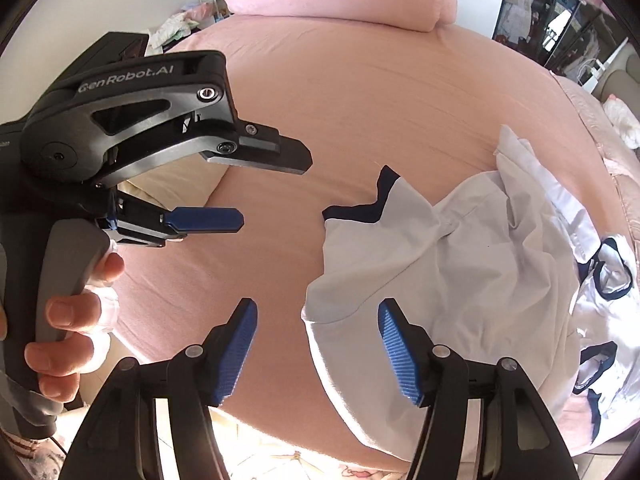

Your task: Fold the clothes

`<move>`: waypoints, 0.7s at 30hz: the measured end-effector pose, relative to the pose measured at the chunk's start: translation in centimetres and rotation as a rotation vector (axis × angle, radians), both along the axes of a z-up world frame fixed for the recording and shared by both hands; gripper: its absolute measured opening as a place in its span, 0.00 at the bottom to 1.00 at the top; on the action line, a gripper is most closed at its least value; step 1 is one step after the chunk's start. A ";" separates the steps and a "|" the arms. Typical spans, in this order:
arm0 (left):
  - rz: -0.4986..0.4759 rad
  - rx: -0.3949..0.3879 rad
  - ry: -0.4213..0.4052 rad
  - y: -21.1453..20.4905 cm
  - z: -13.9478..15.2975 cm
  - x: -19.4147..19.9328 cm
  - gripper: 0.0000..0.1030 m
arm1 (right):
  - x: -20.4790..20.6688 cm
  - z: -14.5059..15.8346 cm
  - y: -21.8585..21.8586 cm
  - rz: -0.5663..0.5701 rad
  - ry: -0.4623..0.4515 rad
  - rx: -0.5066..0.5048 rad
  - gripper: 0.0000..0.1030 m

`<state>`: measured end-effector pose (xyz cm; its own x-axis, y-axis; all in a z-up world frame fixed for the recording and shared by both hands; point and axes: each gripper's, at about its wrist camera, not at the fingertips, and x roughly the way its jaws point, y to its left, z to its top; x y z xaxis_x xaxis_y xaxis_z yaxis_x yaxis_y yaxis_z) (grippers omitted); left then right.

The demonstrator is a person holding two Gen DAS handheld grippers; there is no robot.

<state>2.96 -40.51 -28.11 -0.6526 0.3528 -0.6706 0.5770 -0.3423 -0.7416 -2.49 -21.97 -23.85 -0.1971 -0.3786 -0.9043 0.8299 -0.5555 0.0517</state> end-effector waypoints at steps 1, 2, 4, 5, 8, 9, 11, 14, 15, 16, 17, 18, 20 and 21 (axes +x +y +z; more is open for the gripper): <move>-0.004 0.013 -0.005 0.1 -0.3 -0.1 0.79 | 0.0 -0.2 0.3 -0.003 0.000 0.004 0.61; -0.009 0.031 -0.004 0.1 -0.7 -0.2 0.79 | -0.1 -0.3 0.5 -0.006 0.000 0.007 0.61; -0.018 0.072 0.005 0.4 -1.4 -0.4 0.79 | -0.1 -0.9 0.5 -0.017 0.019 0.030 0.61; -0.026 0.088 0.006 0.7 -1.7 -0.6 0.79 | -0.2 -1.2 0.5 -0.023 0.025 0.037 0.61; -0.055 0.108 -0.003 1.4 -2.3 -1.1 0.79 | 0.3 -1.2 0.8 -0.039 0.028 0.041 0.61; -0.063 0.112 -0.006 1.7 -2.5 -1.3 0.79 | 0.3 -1.3 0.8 -0.041 0.029 0.039 0.61; -0.077 0.124 -0.013 2.2 -2.9 -1.6 0.79 | 0.4 -1.5 1.0 -0.047 0.041 0.043 0.61; -0.097 0.124 -0.028 2.9 -3.3 -1.9 0.79 | 0.4 -2.1 1.2 -0.054 0.059 0.051 0.61; -0.103 0.124 -0.029 3.0 -3.4 -2.0 0.79 | 0.4 -2.4 1.3 -0.054 0.067 0.057 0.61; -0.109 0.129 -0.027 3.2 -3.5 -2.1 0.79 | 0.5 -2.6 1.3 -0.051 0.084 0.068 0.61; -0.115 0.137 -0.022 3.3 -3.7 -2.2 0.79 | 0.5 -2.9 1.3 -0.047 0.103 0.081 0.61; -0.120 0.146 -0.015 3.4 -3.9 -2.3 0.79 | 0.8 -2.9 1.4 -0.042 0.134 0.094 0.61; -0.117 0.158 0.002 3.4 -4.2 -2.4 0.79 | 1.4 -3.0 1.6 -0.032 0.202 0.122 0.61; -0.110 0.167 0.012 3.4 -4.3 -2.4 0.79 | 1.7 -3.0 1.6 -0.029 0.230 0.128 0.61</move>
